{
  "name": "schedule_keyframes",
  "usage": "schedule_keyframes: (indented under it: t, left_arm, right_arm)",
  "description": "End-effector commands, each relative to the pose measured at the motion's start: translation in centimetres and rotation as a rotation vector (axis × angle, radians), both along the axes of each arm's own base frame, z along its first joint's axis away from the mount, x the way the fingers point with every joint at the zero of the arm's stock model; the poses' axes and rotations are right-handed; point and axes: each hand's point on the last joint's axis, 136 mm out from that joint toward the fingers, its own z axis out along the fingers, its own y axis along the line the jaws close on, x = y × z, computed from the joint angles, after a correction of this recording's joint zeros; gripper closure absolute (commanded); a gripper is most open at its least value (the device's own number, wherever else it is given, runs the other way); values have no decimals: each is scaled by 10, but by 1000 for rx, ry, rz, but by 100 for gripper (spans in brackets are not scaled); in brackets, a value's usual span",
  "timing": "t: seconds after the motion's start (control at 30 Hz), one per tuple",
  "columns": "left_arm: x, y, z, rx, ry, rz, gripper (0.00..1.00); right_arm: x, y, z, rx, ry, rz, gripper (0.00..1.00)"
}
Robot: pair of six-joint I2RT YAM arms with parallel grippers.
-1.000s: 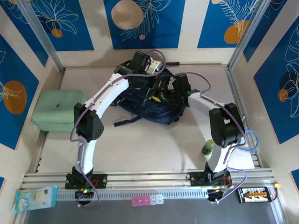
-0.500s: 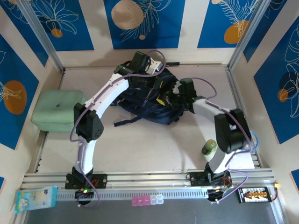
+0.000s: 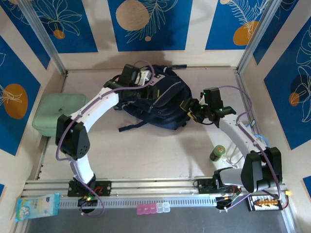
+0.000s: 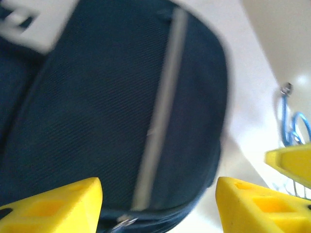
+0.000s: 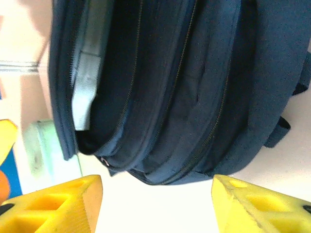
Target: Pack the student bag
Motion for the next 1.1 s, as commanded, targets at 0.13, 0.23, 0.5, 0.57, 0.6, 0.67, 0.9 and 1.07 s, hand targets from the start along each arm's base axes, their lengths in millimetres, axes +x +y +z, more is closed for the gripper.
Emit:
schedule_keyframes:
  t: [0.13,0.23,0.5,0.57,0.6,0.67,0.9,1.07]
  left_arm:
    - [20,29,-38,-202,152,349,40]
    - [28,25,-53,-274,227,415,45]
    - [39,10,-61,-390,278,432,66]
    - [38,8,-64,-410,295,430,76]
    - [38,6,-65,-418,298,426,82]
    - [37,3,-64,-437,306,422,95]
    - [34,-24,-48,-545,341,384,100]
    - [35,-36,-41,-611,363,382,100]
  right_arm:
    - [3,34,7,-109,-24,99,37]
    - [2,53,7,-111,-23,137,37]
    - [-2,86,8,-144,-25,211,37]
    - [-3,90,6,-178,-22,221,38]
    - [-3,92,6,-198,-25,225,40]
    - [-3,95,5,-286,-46,228,43]
    - [7,107,-2,-585,-87,205,51]
    - [23,111,-9,-678,-76,162,58]
